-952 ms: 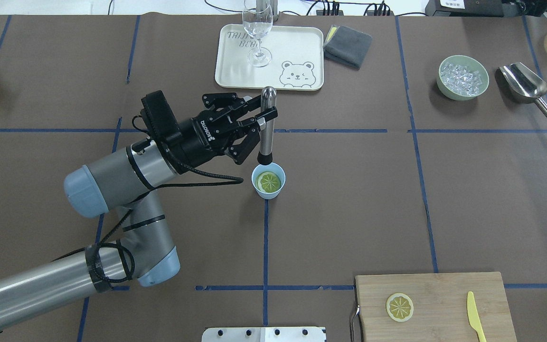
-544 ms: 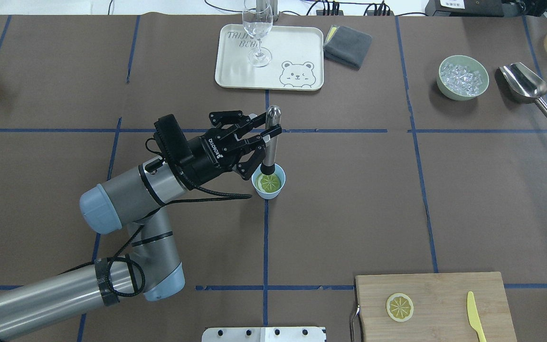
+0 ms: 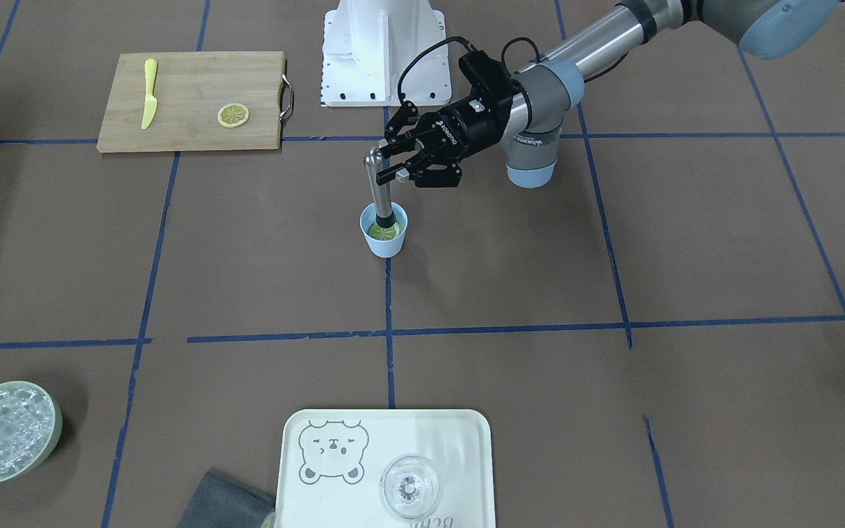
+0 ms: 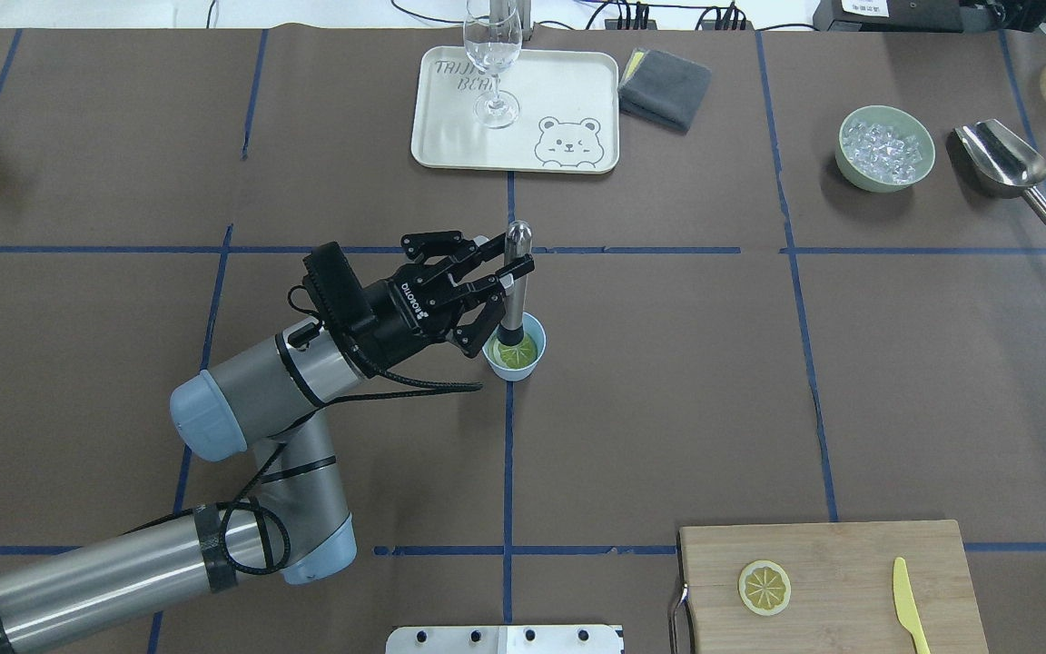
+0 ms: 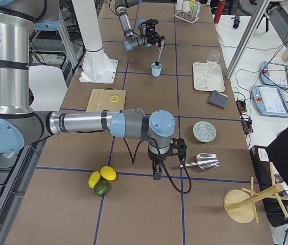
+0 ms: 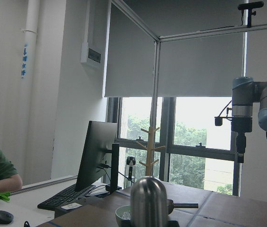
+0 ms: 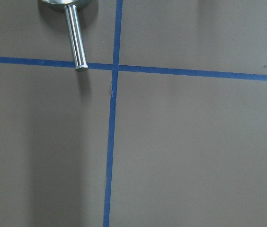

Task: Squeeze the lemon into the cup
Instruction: 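Press the muddler down onto the lemon slice inside the cup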

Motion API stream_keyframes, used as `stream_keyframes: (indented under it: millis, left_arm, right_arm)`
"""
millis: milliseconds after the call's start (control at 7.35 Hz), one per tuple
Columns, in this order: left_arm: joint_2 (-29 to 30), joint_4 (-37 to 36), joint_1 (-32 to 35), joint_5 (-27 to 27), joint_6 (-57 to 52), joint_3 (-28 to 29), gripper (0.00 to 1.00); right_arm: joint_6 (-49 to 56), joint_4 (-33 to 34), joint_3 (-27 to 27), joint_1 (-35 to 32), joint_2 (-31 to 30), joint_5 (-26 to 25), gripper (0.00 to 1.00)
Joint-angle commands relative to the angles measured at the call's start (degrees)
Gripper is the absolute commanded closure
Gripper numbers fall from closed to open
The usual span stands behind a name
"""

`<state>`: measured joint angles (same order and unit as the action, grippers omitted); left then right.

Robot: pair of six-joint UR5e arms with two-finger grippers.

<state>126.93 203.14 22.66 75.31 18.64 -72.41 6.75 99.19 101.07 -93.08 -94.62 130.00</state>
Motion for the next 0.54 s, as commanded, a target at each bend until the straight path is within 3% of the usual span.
stream_keyframes:
  millis: [0, 408]
  left_arm:
    - [0.33, 1.02, -1.29, -1.30, -0.09, 3.31, 1.00]
    - [0.51, 3.23, -3.85, -4.38, -2.46, 5.70, 1.00]
  right_arm:
    - [-0.07, 0.04, 0.00, 0.00, 0.22, -0.01, 0.00]
    - [-0.07, -0.05, -0.09, 0.00, 0.31, -0.10, 0.00]
